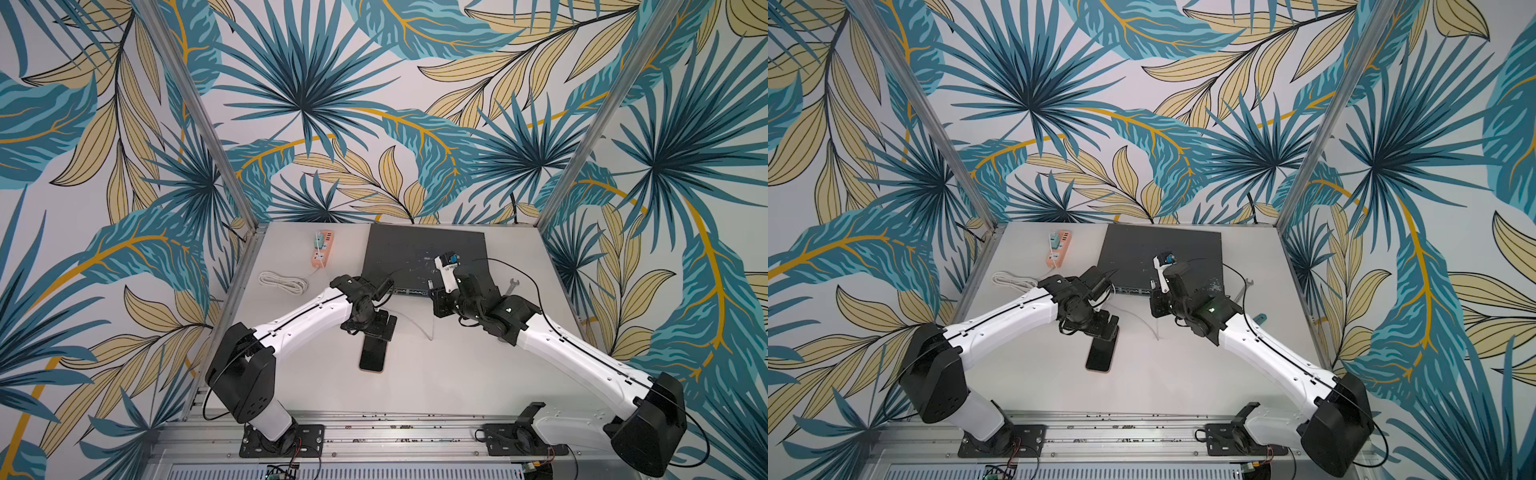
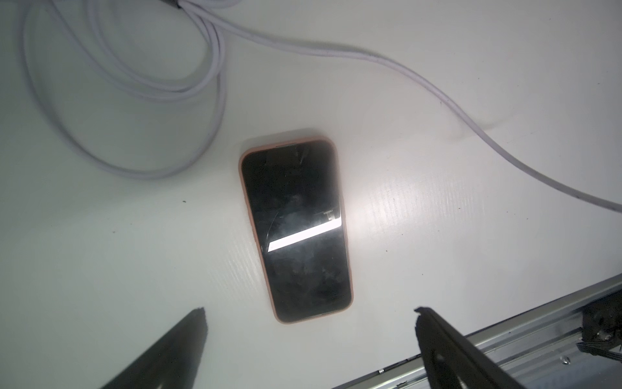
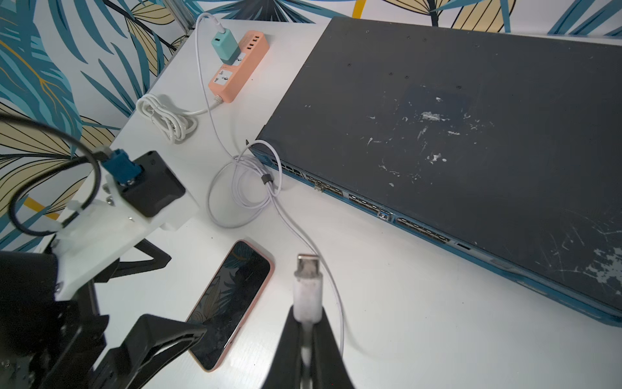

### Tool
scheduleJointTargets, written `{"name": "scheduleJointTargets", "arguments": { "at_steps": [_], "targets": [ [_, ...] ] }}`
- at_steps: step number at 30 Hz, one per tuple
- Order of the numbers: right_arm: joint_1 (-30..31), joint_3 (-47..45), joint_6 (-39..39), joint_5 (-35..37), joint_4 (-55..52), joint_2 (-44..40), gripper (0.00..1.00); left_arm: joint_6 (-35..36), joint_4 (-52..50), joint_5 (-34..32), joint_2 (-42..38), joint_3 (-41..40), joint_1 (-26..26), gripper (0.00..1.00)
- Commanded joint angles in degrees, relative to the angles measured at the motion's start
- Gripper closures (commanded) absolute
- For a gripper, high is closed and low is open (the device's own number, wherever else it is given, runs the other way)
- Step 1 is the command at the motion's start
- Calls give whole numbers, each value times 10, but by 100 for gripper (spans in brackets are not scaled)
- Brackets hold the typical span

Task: Plug the charging cable into the phone
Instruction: Pick up the phone at the center of the board.

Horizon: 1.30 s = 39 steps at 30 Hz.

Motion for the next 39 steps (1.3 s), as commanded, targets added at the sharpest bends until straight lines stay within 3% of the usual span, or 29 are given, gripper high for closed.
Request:
{"name": "scheduleJointTargets", "arguments": {
  "at_steps": [1, 39],
  "targets": [
    [-1, -12, -7, 7, -1, -15, 100, -9, 13, -5, 13, -1, -2, 0],
    [-45, -22, -71, -32, -14, -13, 100, -34, 69, -20, 152, 5, -3, 0]
  ]
}}
